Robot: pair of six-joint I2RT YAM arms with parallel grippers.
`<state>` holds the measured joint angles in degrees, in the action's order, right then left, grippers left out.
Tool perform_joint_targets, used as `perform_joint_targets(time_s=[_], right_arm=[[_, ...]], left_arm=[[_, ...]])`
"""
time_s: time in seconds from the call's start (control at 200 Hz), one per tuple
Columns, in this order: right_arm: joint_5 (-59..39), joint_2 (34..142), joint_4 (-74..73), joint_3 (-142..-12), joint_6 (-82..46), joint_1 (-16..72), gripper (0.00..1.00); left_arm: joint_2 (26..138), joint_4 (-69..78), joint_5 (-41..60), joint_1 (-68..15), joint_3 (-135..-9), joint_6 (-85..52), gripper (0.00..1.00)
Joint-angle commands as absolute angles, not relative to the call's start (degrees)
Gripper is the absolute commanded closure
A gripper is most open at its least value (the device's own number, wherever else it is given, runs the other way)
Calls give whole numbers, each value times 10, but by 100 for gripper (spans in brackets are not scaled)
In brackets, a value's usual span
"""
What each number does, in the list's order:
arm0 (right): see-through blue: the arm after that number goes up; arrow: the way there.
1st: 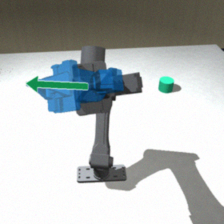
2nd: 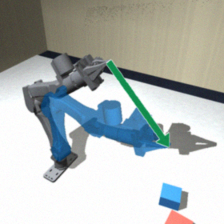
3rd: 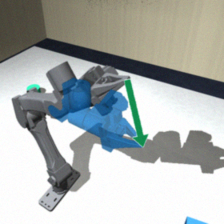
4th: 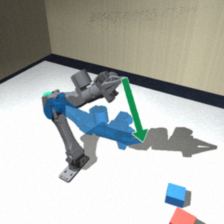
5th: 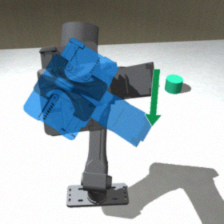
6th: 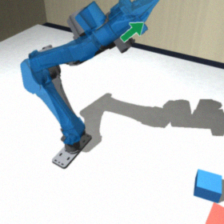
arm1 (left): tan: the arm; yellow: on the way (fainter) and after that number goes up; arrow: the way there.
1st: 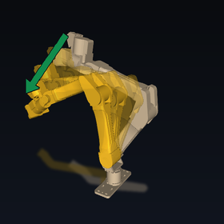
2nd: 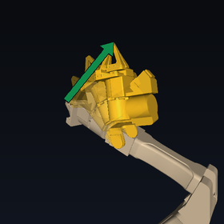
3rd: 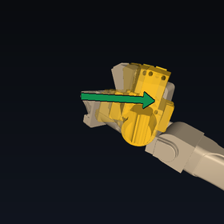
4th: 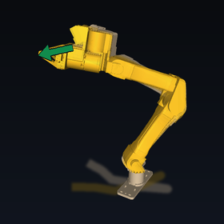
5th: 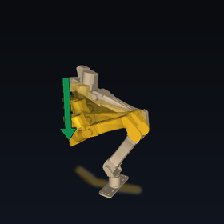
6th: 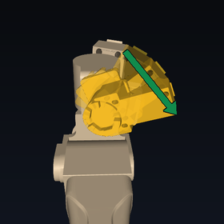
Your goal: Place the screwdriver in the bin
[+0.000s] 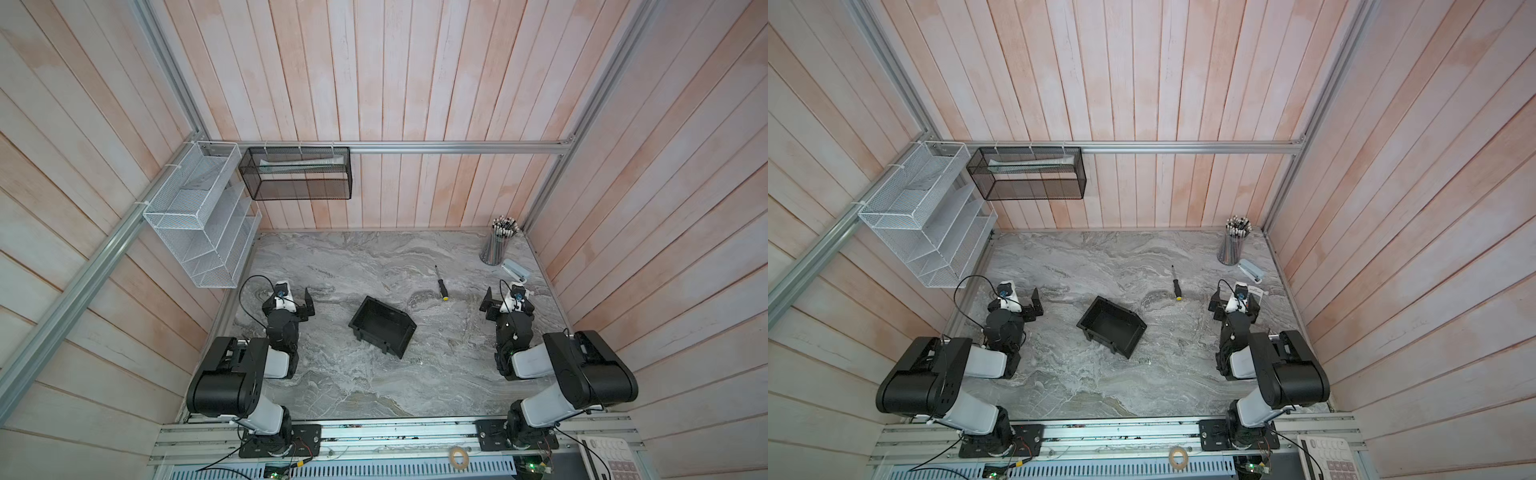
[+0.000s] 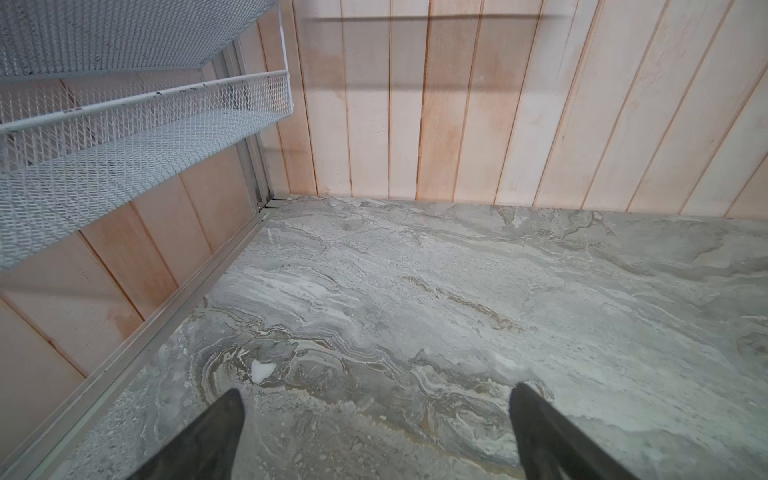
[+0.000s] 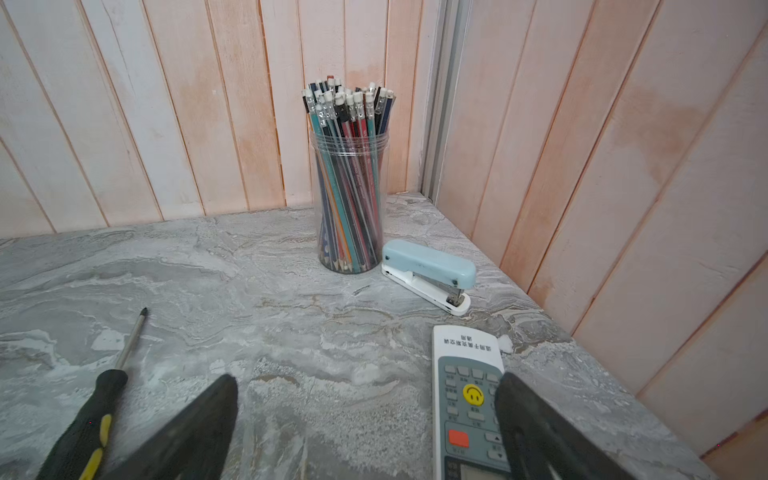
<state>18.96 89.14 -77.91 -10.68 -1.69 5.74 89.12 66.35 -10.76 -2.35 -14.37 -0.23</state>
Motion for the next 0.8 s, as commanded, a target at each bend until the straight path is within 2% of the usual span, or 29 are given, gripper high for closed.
perform_joint_targets(time_s=[0.0, 0.795], right_arm=[[183, 888, -774, -114, -15, 57, 2], [180, 888, -772, -115, -16, 55, 1]], left_arm=[[885, 661, -100, -21, -152, -7, 0], [885, 645, -76, -9, -160, -14, 0]])
